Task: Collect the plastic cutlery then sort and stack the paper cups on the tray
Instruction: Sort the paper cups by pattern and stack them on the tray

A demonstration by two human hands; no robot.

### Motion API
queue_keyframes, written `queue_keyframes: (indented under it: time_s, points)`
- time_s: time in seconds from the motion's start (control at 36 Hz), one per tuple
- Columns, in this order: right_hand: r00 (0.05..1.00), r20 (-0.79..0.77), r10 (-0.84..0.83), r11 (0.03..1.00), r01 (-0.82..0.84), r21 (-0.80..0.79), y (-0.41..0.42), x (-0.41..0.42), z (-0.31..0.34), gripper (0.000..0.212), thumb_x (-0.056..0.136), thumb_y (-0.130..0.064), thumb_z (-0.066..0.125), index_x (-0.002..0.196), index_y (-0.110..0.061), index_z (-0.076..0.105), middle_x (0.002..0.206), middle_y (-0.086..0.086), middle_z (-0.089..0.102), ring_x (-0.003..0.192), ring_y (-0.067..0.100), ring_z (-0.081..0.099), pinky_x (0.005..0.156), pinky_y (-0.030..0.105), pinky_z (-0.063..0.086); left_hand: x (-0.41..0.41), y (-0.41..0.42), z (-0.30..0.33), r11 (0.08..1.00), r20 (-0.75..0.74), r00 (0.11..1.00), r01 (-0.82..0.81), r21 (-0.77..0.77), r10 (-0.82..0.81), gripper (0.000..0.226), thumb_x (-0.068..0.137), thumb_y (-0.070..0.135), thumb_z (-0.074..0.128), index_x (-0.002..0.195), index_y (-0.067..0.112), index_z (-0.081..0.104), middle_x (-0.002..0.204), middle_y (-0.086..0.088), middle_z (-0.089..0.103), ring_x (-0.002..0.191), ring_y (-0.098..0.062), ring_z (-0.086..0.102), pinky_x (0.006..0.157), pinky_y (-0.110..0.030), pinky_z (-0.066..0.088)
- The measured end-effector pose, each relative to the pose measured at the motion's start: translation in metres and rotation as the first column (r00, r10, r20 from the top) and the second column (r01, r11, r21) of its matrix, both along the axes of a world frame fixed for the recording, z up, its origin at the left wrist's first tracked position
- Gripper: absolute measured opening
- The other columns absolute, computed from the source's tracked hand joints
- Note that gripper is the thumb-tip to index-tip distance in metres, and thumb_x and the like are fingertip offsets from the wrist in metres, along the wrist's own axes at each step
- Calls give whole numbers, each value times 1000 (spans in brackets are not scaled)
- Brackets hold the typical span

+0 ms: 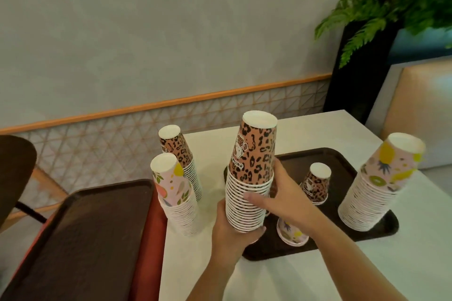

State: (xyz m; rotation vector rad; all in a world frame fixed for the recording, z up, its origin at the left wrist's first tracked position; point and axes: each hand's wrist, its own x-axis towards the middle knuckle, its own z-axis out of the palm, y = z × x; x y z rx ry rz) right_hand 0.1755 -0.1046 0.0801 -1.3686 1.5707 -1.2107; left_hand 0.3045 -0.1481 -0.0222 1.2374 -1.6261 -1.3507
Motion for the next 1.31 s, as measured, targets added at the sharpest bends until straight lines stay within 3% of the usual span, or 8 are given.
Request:
queue_keyframes:
  time_s: [0.22, 0.36, 0.58, 0.83, 0.92, 1.0, 1.11, 1.31]
  points:
    - [986, -36, -161, 981, 156, -115, 16, -27, 44, 59, 60, -56, 62, 113, -45, 38, 101, -29, 55, 94, -12, 55, 73, 10, 44, -17, 25, 3, 986, -13, 989, 147, 73, -147, 91, 51, 14, 90, 123, 33, 38, 114, 17, 56, 107, -6, 55, 77, -14, 50]
    - [980, -79, -182, 979, 173, -107, 21, -37, 38, 40, 71, -41, 70, 99, -48, 42, 95, -30, 57, 86, -21, 55, 63, 3, 45, -26, 35, 3, 968, -26, 976, 219, 125, -217, 119, 33, 36, 90, 137, 37, 32, 129, 13, 54, 122, -15, 51, 98, -44, 49]
    - [961, -148, -232, 965, 210, -155, 22, -47, 34, 52, 77, -36, 69, 116, -40, 35, 98, -29, 54, 88, -17, 53, 64, 2, 44, -37, 45, 2, 959, -61, 966, 259, 119, -253, 96, 50, 13, 90, 124, 48, 40, 118, 20, 61, 112, -1, 57, 96, -30, 51]
    - [960, -139, -242, 958, 214, -190, 19, -62, 43, 49, 79, -37, 65, 119, -36, 37, 100, -27, 55, 89, -15, 53, 66, 4, 45, -47, 48, 10, 965, -111, 966, 246, 95, -236, 83, 59, -13, 79, 112, 40, 43, 104, 16, 62, 96, 6, 62, 68, -8, 50]
    - [966, -92, -240, 957, 220, -187, 15, -68, 45, 47, 79, -37, 65, 119, -33, 41, 101, -24, 58, 86, -17, 56, 66, 2, 46, -50, 50, 14, 966, -104, 967, 244, 83, -235, 83, 60, -16, 77, 115, 36, 42, 107, 15, 58, 95, 6, 61, 66, -7, 49]
    - [965, 6, -264, 947, 260, -188, 11, -73, 48, 53, 72, -47, 64, 117, -28, 45, 107, -14, 63, 96, -1, 61, 81, 22, 53, -53, 48, 17, 956, -113, 959, 272, 111, -260, 82, 63, -22, 71, 119, 28, 38, 107, 13, 54, 89, 12, 61, 62, -5, 48]
    - [949, 207, -239, 939, 280, -199, 7, -82, 55, 58, 72, -55, 66, 116, -21, 52, 109, -1, 67, 101, 16, 65, 89, 46, 52, -56, 43, 2, 973, -69, 975, 218, 78, -213, 95, 58, -4, 84, 126, 38, 32, 118, 17, 52, 111, -7, 54, 73, -5, 48]
    - [802, 541, -254, 872, 431, -230, -10, -104, 61, 9, 90, -20, 53, 99, -19, 55, 91, -4, 71, 86, 10, 69, 69, 25, 55, -60, 33, -14, 990, 45, 989, 138, -7, -137, 102, 52, 17, 89, 134, 28, 31, 124, 13, 50, 120, -11, 49, 85, -6, 45]
